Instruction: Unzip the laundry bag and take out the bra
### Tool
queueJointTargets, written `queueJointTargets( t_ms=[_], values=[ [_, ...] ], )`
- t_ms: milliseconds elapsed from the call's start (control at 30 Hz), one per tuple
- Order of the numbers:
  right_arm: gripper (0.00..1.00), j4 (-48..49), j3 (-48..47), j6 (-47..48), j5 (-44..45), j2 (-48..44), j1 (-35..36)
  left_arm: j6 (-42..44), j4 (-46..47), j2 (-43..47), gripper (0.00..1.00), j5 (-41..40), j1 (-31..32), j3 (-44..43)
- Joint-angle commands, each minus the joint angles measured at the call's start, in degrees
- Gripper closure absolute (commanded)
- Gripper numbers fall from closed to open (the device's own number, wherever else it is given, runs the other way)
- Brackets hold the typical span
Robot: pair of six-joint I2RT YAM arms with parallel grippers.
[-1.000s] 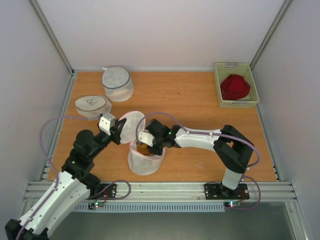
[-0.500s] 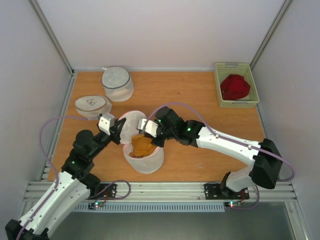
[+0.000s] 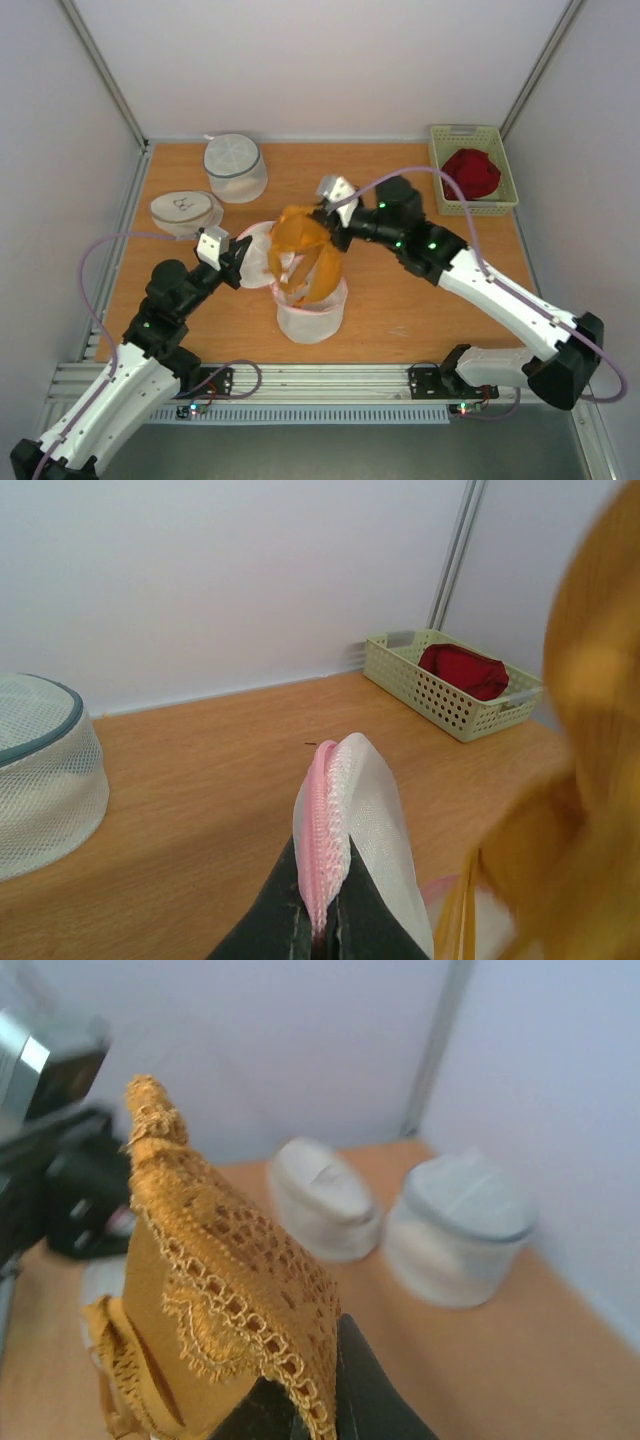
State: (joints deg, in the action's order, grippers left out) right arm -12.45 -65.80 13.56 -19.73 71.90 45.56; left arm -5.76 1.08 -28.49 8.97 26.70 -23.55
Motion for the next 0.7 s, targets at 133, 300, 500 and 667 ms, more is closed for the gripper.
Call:
queueJointTargets(
  t_ms=[133, 300, 500, 667],
  values=[
    [0.99, 23.45, 0.49, -11.01, 11.46, -6.54, -8.67, 0.13, 3.40, 0.46, 0.99, -0.02, -0.25, 0.65],
    [0.99, 24.38, -4.27, -1.45, 29.04, -6.07, -12.27, 0.09, 3.32, 0.50, 0.99, 0.04, -0.24, 0.69],
    [0.99, 25.68, -7.69, 15.86, 42.61, -0.23, -19.33, -0.21, 3.36, 0.61, 0.99, 0.22, -0.27, 0.79],
    [0.99, 38.94, -3.62, 31.77, 53.70, 5.42, -24.00, -0.26, 3.06, 0.30, 0.99, 0.39, -0.33, 0.63]
  ],
)
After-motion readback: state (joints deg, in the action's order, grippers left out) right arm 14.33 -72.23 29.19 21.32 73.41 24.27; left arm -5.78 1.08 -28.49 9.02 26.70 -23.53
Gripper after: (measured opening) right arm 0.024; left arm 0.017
